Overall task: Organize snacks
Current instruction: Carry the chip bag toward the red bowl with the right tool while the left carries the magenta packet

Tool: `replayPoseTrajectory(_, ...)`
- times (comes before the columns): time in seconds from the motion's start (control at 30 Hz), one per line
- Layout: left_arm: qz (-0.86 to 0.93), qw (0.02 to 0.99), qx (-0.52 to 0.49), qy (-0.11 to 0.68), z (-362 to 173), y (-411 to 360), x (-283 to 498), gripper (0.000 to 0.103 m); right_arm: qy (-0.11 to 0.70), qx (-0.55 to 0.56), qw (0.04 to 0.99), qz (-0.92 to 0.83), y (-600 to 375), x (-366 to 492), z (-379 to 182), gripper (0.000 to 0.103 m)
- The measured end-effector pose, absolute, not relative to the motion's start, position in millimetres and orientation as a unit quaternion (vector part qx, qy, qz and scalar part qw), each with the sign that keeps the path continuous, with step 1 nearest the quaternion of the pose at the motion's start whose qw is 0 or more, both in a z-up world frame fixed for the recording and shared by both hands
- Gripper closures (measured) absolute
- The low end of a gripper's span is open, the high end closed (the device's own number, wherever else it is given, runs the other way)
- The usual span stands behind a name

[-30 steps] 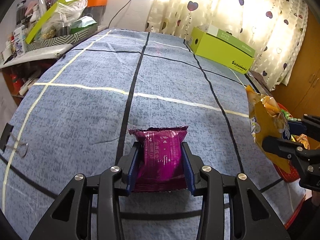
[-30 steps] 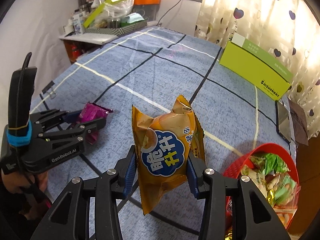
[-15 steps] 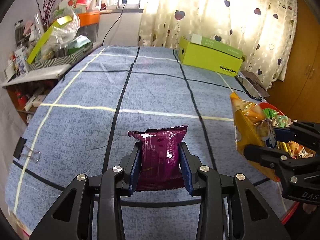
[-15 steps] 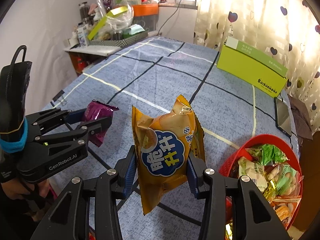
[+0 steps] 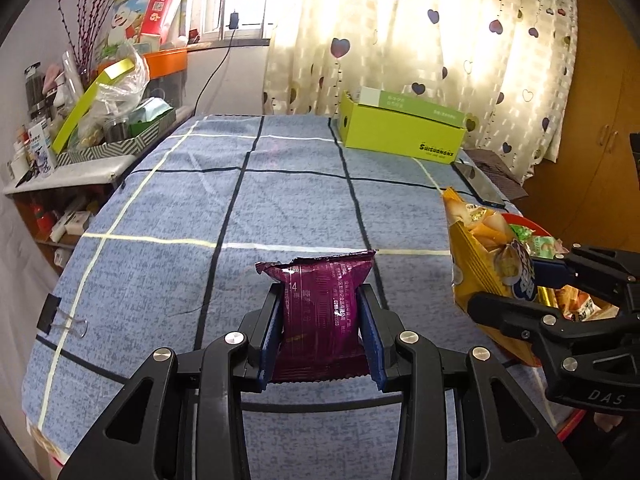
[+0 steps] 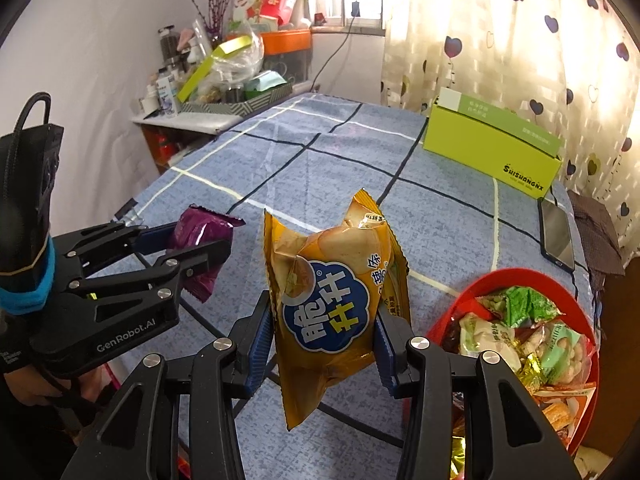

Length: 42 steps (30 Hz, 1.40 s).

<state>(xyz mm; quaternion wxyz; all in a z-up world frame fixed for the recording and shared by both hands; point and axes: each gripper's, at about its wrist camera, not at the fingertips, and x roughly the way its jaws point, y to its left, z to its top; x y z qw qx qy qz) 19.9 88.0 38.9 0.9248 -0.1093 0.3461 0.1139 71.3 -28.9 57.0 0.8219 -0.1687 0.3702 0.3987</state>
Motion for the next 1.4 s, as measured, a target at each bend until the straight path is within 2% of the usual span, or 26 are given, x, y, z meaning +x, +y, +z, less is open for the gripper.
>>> replayPoseTrajectory(1.4,0.021,0.938,-0.072,0.340,54.6,-4.2,83.4,0.065,0.366,-0.086,0.865,0.333,-130.2,102.5,69.8,0.060)
